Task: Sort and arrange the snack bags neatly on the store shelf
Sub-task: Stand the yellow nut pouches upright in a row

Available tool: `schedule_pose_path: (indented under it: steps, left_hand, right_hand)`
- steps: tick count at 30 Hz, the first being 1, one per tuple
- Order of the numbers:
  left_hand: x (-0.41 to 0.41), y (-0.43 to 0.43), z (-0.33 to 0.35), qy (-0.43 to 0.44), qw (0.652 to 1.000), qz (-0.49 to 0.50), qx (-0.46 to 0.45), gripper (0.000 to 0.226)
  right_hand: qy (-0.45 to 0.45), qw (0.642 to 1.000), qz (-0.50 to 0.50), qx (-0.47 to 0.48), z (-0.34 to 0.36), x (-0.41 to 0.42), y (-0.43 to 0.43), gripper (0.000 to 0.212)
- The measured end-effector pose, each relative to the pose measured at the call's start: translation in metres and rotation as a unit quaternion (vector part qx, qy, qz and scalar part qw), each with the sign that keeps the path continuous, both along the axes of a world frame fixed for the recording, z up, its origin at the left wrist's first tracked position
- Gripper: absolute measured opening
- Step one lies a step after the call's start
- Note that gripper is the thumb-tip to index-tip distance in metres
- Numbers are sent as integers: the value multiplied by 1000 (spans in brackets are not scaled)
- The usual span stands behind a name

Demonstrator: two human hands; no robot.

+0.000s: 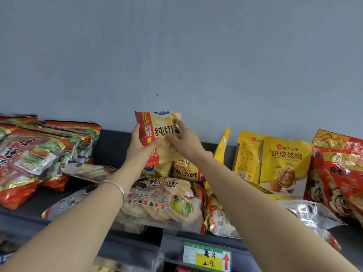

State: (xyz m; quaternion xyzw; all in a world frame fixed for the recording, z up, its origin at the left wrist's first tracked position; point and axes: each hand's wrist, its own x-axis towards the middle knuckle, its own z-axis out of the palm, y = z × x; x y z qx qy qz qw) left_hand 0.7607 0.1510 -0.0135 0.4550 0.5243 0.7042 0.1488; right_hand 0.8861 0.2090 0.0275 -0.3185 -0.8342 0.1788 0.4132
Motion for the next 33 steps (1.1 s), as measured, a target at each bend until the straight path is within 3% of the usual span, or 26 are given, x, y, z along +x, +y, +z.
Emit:
schedule_pose_path:
  steps: [6, 9, 12, 15, 19, 23, 26, 30, 33]
  left_hand:
    - [-36, -14, -17, -13, 998, 52, -19, 61]
    - [-56, -19, -32, -43, 989, 95, -103, 61]
    - [-65, -18, -46, 31, 965, 168, -201, 58]
    - [-64, -17, -50, 112, 955, 193, -194, 50]
    - [-61, -19, -47, 234, 920, 257, -182, 44]
    - [-45, -15, -36, 346, 889, 281, -104, 37]
    - [-22, -4, -20, 355, 902, 239, -60, 34]
    - [22, 19, -4, 371, 914, 165, -18, 35]
    - [60, 37, 0, 375, 921, 101, -17, 38]
  right_hand:
    - [-34, 998, 32, 47, -9, -37, -12, 64]
    - [-165, 983, 48, 66, -24, -51, -10, 70]
    - [-258, 965, 32, 34, -41, -63, -4, 61]
    - [-282, 959, 25, 33, -50, -72, 1, 56]
    - [-248, 967, 22, 50, -52, -74, 3, 55]
    - [-188, 974, -12, 130, -45, -60, 3, 45]
    - [-117, 963, -69, 231, -30, -38, 6, 33]
    - [-11, 918, -200, 342, -9, 8, 18, 23]
    - [62, 904, -291, 308, -3, 47, 29, 18]
